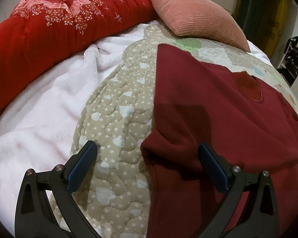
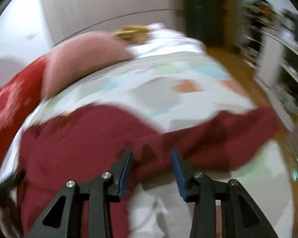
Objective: Fold small clothes
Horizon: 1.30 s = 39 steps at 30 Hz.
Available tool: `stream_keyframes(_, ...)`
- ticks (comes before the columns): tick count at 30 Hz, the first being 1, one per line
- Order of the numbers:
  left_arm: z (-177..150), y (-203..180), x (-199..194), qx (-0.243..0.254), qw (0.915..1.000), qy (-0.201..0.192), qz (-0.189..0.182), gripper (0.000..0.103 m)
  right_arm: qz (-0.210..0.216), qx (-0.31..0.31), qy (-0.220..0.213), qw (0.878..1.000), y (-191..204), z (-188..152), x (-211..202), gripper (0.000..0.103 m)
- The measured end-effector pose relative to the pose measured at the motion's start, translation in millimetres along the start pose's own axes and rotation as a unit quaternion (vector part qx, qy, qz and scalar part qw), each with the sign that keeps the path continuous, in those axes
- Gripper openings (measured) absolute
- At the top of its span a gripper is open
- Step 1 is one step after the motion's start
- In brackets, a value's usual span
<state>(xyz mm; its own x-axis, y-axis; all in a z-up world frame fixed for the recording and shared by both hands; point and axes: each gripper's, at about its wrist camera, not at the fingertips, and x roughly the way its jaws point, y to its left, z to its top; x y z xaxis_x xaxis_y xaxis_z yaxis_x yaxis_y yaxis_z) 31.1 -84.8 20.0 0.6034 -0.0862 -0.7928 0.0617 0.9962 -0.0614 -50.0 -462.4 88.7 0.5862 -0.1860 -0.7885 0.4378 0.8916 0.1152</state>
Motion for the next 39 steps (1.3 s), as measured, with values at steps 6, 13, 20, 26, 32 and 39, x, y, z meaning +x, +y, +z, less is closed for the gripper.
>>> stream_keyframes(6, 0.3, -0.8, -0.2, 0.002, 1.0000, -0.001, 0.003, 0.102, -0.023, 0.153, 0.033, 0.987, -89.8, 44.0, 25.7, 0.044)
stream_keyframes(13, 0.5, 0.2, 2.5, -0.001, 1.0000, 0.002, 0.000, 0.102, -0.010, 0.168, 0.106, 0.980, -96.0, 61.7, 77.3, 0.047)
stream_keyframes(20, 0.3, 0.2, 2.5, -0.001, 1.0000, 0.001, 0.000, 0.102, -0.002, 0.095, 0.025, 0.995, -87.5, 41.7, 25.2, 0.000)
stream_keyframes(26, 0.1, 0.5, 2.2, -0.001, 1.0000, 0.001, 0.000, 0.102, 0.028, 0.081, 0.008, 0.996, -105.4, -13.6, -40.6, 0.000)
stream_keyframes(32, 0.9, 1.4, 2.6, -0.001, 1.0000, -0.001, 0.000, 0.102, 0.057, 0.124, 0.020, 0.990, -95.3, 15.8, -17.3, 0.047)
stream_keyframes(39, 0.8, 1.4, 3.3, -0.004, 1.0000, 0.001, -0.004, 0.102, -0.027, 0.131, 0.082, 0.988, -73.3, 53.7, 62.1, 0.048)
